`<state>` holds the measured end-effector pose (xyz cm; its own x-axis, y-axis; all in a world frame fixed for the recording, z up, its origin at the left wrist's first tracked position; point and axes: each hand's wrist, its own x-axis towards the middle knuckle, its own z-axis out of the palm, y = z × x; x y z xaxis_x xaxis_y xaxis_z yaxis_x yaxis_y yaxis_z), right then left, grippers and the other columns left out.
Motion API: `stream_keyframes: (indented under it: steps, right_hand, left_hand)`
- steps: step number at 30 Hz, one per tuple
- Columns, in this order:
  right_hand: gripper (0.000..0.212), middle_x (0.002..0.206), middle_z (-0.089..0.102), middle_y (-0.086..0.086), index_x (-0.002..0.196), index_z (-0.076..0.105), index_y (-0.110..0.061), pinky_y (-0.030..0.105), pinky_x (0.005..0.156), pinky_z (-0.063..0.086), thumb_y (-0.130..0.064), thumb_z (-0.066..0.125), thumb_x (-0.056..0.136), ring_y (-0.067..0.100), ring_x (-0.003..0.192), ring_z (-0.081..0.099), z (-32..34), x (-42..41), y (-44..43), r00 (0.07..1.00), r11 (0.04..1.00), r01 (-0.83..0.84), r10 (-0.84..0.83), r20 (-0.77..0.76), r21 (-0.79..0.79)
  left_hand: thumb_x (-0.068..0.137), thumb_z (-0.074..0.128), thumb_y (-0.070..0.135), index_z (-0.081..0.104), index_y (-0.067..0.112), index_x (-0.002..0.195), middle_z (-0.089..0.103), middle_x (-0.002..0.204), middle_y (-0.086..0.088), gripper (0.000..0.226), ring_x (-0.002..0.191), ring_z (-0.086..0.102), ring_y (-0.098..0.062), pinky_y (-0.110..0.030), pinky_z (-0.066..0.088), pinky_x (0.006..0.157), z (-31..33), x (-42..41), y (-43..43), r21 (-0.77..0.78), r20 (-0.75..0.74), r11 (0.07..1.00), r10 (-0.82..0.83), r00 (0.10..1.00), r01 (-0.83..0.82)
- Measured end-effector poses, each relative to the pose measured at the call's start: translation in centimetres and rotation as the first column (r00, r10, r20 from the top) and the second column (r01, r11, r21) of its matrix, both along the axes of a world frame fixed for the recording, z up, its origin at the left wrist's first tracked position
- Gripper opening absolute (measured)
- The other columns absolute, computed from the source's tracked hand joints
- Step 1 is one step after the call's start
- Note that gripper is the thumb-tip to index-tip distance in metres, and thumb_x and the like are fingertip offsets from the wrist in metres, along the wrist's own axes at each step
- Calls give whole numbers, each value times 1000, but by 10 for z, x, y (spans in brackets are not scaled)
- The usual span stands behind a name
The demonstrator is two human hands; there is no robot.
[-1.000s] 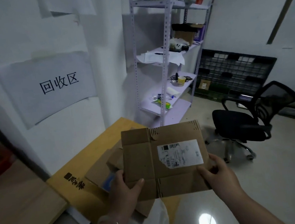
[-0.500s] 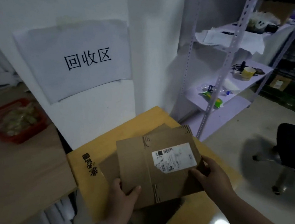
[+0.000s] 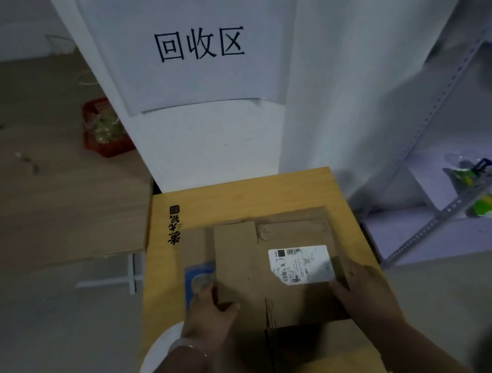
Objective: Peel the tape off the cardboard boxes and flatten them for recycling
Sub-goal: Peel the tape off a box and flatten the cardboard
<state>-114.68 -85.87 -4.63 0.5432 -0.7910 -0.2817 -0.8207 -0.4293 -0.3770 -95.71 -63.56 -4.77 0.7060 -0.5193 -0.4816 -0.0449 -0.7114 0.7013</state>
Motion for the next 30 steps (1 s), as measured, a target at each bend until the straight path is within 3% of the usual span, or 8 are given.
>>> stream_keyframes:
  steps: [4,9,11,14,18,21,25,30]
  right_hand:
    - [59,138,48,2,139,43,-24,38,100,44,-47,59,87,22,122,46,10,18,2,986,994,-83,92,142,-70]
    - [74,159,15,-12,152,19,-32,33,117,19,-62,46,89,8,145,11,40,81,41,848,870,-471,492,198,-146]
    - [77,159,6,-14,152,12,-32,30,119,9,-63,42,89,1,143,-4,54,107,64,753,784,-591,621,218,-190]
    - [80,156,-7,-21,152,2,-37,23,113,-12,-71,34,87,-2,140,-16,71,140,105,656,675,-685,735,172,-275]
    - [84,149,-21,-25,150,-7,-42,20,106,-24,-81,20,80,-5,135,-30,94,191,184,543,553,-742,827,144,-380]
    - [82,152,-19,-24,149,-7,-43,18,106,-25,-79,24,82,-9,132,-32,108,228,258,478,508,-757,859,182,-410]
    - [83,158,-15,-17,150,-7,-42,27,114,-15,-78,26,83,-3,137,-26,125,279,362,378,425,-805,905,194,-413]
    - [79,158,-11,-18,151,0,-39,17,103,-28,-70,34,87,-8,132,-30,151,332,470,326,391,-758,920,216,-523]
  left_hand:
    - [85,64,44,35,25,143,46,137,1,68,125,45,-21,-42,43,103,12,7,13,78,210,996,-57,976,41]
    - [89,47,58,19,29,151,20,157,5,74,143,19,-15,-33,22,116,40,32,41,183,585,983,-126,801,22]
    - [88,49,56,26,29,149,26,155,4,71,142,24,-17,-34,22,115,56,42,62,172,664,985,-107,740,-12]
    - [84,53,51,48,18,138,50,140,-3,63,127,46,-26,-40,37,105,83,54,104,134,764,988,-51,644,-81]
    - [80,53,50,54,19,134,53,137,-4,63,122,51,-28,-40,41,100,108,75,182,97,822,980,20,569,-174]
    - [82,64,46,50,21,137,47,144,-1,62,130,45,-25,-43,37,105,125,93,250,89,846,972,42,531,-219]
    - [75,74,42,55,21,133,52,139,-2,64,126,50,-27,-45,42,100,150,120,350,44,895,949,101,434,-313]
    - [80,67,46,49,26,139,46,144,3,64,133,42,-23,-46,37,106,173,159,459,12,910,911,161,381,-412]
